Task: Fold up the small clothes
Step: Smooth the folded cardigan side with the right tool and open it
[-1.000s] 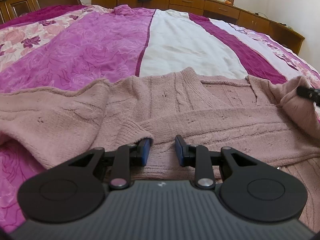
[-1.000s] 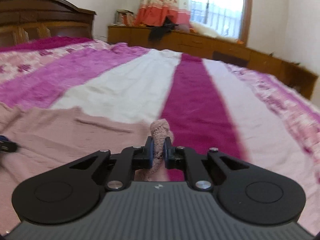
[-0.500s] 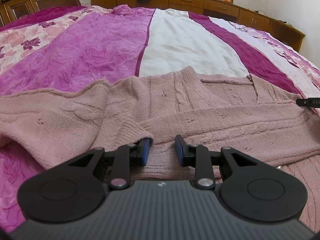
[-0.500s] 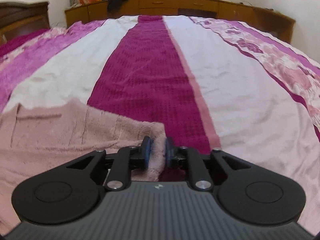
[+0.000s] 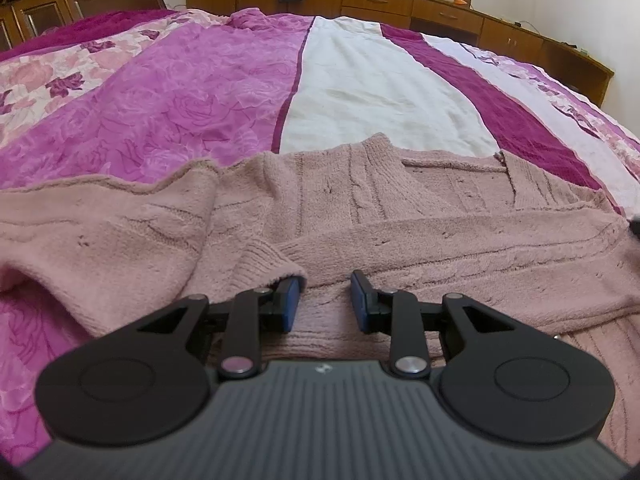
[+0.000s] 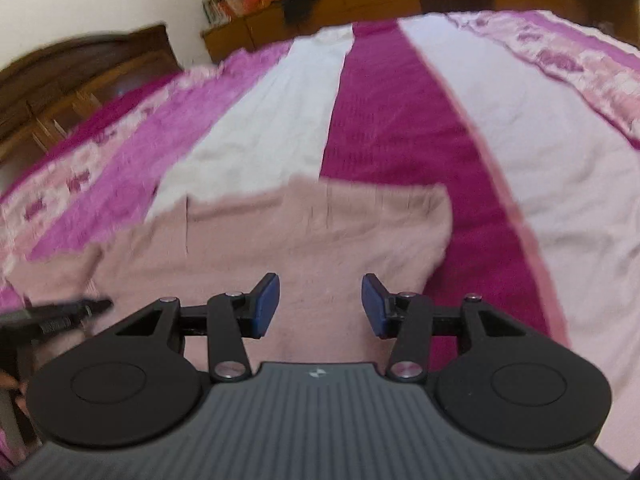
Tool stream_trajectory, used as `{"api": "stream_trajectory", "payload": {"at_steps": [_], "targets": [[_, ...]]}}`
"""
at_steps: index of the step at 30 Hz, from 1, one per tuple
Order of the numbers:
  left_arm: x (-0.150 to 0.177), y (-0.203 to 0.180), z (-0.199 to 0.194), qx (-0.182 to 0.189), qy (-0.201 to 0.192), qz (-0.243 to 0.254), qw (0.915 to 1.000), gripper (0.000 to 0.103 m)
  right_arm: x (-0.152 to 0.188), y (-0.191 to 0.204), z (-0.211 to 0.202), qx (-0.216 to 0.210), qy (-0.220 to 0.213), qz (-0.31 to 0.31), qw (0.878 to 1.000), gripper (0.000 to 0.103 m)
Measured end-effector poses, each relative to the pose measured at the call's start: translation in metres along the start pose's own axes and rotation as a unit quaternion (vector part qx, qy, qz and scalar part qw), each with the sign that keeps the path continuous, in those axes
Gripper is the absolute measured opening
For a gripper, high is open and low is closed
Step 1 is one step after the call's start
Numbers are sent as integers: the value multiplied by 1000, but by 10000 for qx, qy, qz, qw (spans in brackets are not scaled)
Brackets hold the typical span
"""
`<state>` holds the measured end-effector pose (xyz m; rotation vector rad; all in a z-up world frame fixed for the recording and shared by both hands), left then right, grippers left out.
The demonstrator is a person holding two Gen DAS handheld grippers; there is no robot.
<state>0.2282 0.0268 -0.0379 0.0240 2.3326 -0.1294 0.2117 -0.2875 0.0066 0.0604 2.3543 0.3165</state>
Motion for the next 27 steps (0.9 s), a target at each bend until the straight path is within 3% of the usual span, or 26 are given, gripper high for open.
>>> {"api": "stream_trajectory", "payload": {"at_steps": [5,11,17,21,23,27], "targets": [[-1,-3,-12,221,-58,-162,9996,48,16,-27,15,955,-49,-250,9951,52],[1,-5,-15,168,-34,36,9998,48,10,-42,-4,694,-184,358,9968,52],[0,-4,-14,186,-41,-123,9997,48,16,-40,4,705,137,295,9970,52],[0,-4,-16,199,-39,-130,9997,48,19,-39,6,423,209,592,9971,52],[1,-4,-14,193,-17,-86,9998,48,20,-37,4,678,115,291,9972,15],[2,-7,-12,171,-12,-30,9998,48,25,-34,8,1007,95,-161,9947,14]]}}
Point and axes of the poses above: each gripper's, at about its wrist camera, not at the fingertips, and z roughly the way its jaws point, y to its left, x to its underside, the point moved 10 cm from there along z, roughly the way its jaws point, and after that the axes turned 4 degrees about y, right-handed, at the moved point
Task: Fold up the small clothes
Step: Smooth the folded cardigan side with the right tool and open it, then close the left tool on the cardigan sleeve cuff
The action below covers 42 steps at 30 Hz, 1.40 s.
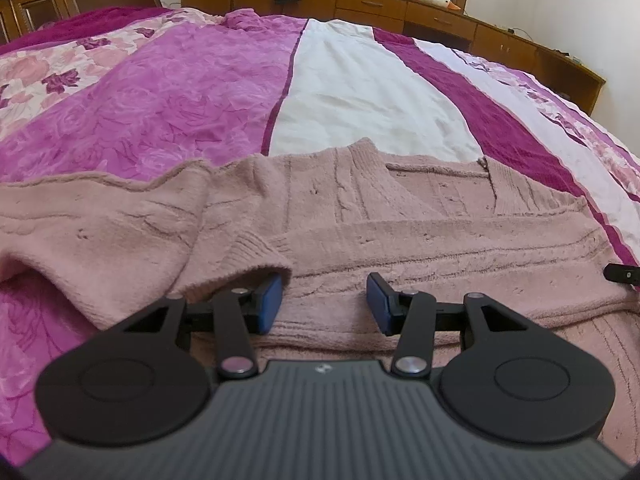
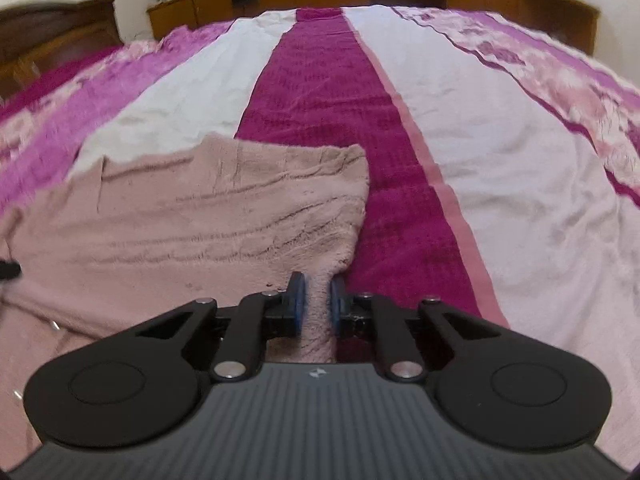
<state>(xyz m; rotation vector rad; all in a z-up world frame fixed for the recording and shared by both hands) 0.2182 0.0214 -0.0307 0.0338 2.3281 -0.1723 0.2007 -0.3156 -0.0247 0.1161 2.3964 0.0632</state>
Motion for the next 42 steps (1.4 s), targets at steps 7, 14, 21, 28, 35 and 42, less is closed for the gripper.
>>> {"api": "stream_trajectory", "payload": {"at_steps": [7,14,21,28,35,42], "targets": [[-1,2,-6,-130,20,35,9999,49,2,-7,-1,-113,-33,464,9989,26],[-13,37,-46,-496,-81,-170,9986,49,7,-7,-36,-362,-243,959,9944,61],[-26,84,-92,-832,-241,-426,9953,49,16,19,-81,-704,-419,968,9919,64],[-34,141,-133,-1436,-325,-475,9880,49,23,61,-126,-1112,-515,822,9890,67],[-33,193,-149,-1743,-305,-710,9817,49,57,103,-136,-1228,-421,623,9896,71],[-7,226,-113,-1388,-145,-1871,9724,49,98,123,-114,-957,0,449,9944,71]]}}
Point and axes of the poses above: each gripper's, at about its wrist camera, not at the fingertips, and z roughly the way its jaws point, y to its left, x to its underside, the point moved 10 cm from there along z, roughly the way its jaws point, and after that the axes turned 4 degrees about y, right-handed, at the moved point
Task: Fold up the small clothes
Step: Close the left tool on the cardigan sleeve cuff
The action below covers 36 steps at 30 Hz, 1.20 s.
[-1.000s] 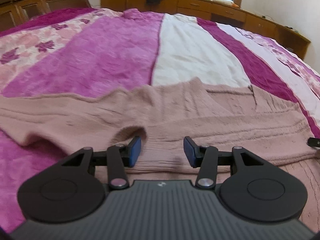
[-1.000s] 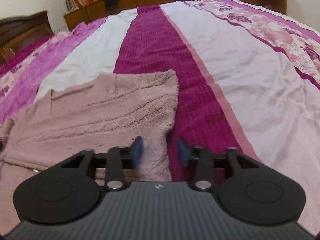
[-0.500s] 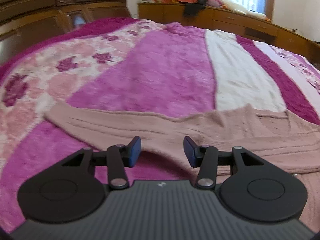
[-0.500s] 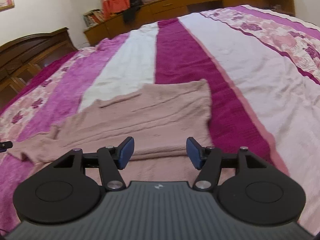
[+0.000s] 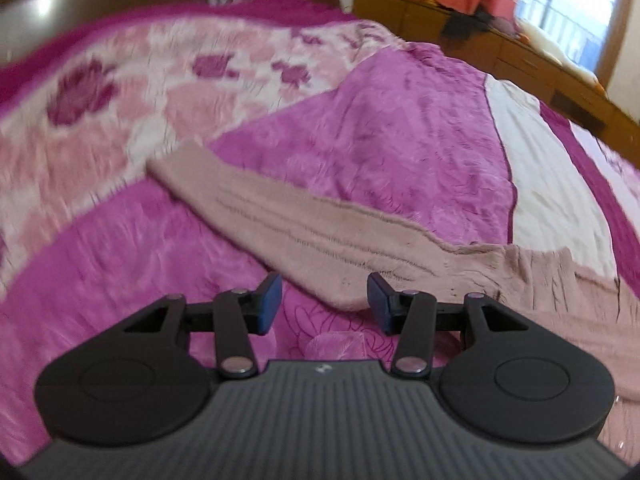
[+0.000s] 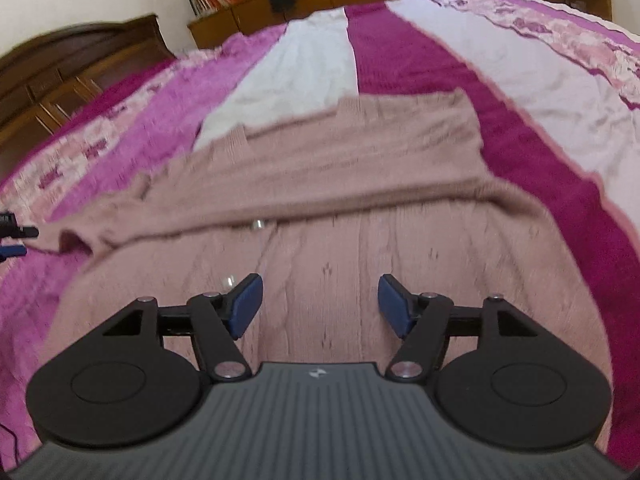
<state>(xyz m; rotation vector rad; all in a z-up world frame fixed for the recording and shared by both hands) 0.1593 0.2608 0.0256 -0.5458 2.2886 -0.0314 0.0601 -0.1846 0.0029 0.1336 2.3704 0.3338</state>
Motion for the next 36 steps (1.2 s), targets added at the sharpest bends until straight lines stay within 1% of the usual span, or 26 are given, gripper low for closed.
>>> {"api": "stream_trajectory", "payload": {"at_steps": [5,9,11,12,14,17,19,23,24,25,26,28,31,33,36], "targets": [[8,7,29,22,100,-424,9990,49,3,-1,6,130,-16,-71,9999,71],[9,14,51,168,163,-899,9957,49,4,-2,11,187,-4,-9,9998,72],[6,18,58,243,128,-1100,9935,50,4,-3,13,216,-15,-2,9998,72],[4,21,62,294,107,-1224,9920,54,3,-2,14,232,-22,-10,9997,72],[-2,25,70,391,67,-1469,9884,57,4,-1,15,269,-34,-49,9996,72],[-13,32,84,484,24,-1833,9819,57,4,0,15,291,-57,-52,9995,73],[-20,34,93,492,-14,-1933,9799,57,4,-1,15,280,-70,-27,9996,73],[-29,36,104,529,-252,-2153,9748,56,5,-1,15,274,-79,-7,9996,73],[-30,36,104,595,-311,-2174,9738,53,5,-1,15,273,-79,-9,9996,73],[-32,36,104,651,-366,-2167,9734,43,5,-1,15,273,-78,-11,9996,73],[-33,37,104,689,-398,-2121,9740,13,5,-1,15,272,-79,-13,9996,73],[-33,42,100,492,-427,-2012,9774,10,5,-1,15,269,-79,-9,9996,73],[-36,52,81,315,-788,-1786,9803,9,5,-1,15,260,-84,-5,9996,73],[-41,59,63,119,-1067,-1589,9814,9,5,-1,15,251,-88,-5,9996,74],[-49,67,40,-74,-1396,-1408,9801,9,5,-1,16,247,-93,1,9997,74]]}}
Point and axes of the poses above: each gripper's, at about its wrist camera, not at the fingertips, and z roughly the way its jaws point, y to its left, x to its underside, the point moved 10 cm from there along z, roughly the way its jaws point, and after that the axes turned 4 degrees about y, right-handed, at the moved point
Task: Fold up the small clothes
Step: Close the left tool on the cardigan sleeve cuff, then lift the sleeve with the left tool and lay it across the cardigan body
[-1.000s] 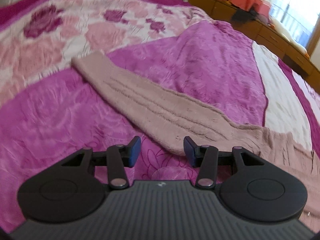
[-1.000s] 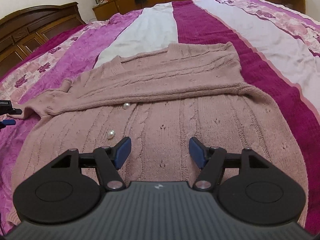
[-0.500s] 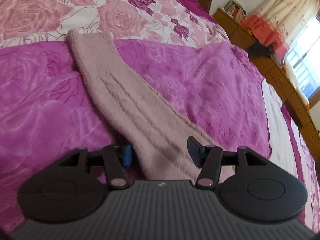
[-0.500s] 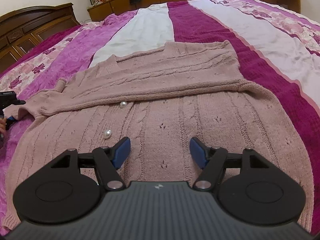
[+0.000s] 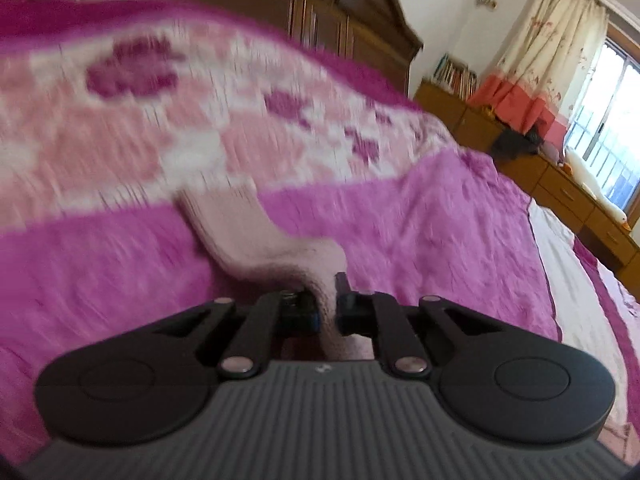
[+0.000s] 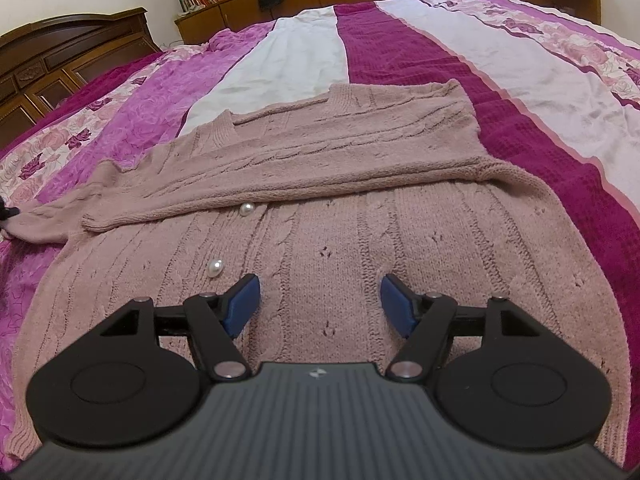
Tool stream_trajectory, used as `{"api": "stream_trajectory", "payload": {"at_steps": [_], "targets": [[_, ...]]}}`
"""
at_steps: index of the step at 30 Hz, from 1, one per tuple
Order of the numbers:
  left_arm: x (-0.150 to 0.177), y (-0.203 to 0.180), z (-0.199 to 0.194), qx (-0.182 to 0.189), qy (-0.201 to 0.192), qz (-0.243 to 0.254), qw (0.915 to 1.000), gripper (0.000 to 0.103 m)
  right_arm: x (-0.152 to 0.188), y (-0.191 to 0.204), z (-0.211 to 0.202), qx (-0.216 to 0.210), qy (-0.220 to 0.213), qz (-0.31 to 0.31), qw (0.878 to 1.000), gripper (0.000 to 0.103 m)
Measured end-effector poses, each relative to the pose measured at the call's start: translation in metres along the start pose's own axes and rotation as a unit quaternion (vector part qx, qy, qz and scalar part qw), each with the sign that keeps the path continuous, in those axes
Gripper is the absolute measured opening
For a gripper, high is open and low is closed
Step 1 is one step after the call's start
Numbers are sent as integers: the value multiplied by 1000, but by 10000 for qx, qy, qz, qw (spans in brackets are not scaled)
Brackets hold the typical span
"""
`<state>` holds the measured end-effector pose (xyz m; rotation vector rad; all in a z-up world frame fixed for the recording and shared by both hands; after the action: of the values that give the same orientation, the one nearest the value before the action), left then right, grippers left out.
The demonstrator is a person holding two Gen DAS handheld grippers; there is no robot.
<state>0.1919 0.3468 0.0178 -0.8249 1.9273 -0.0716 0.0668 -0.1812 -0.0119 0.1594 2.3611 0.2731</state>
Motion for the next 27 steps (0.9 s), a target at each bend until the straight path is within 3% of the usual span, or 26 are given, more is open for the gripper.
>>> {"api": "stream_trajectory", "payload": {"at_steps": [9,17,27], "targets": [[-26,-20,-49,63,-742,442,9962,9,-1,-3,-1,-91,-12,90,9999,75],[-21,-82,-85,761,-918,1010,9877,9,-2,-6,-4,-222,-43,262,9994,75],[9,-172,-116,1719,-797,1090,9758,9,-6,-14,-9,-370,-83,480,9981,75]]}}
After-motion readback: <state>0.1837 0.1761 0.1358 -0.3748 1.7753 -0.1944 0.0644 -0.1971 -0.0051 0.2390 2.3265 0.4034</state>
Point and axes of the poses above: each gripper's, at about its wrist camera, not at the fingertips, and z roughly the way its jaws point, y to its left, x to its underside, the point moved 10 cm from there along z, roughly the way its jaws point, and after that the axes turned 4 degrees about y, right-handed, at the moved point
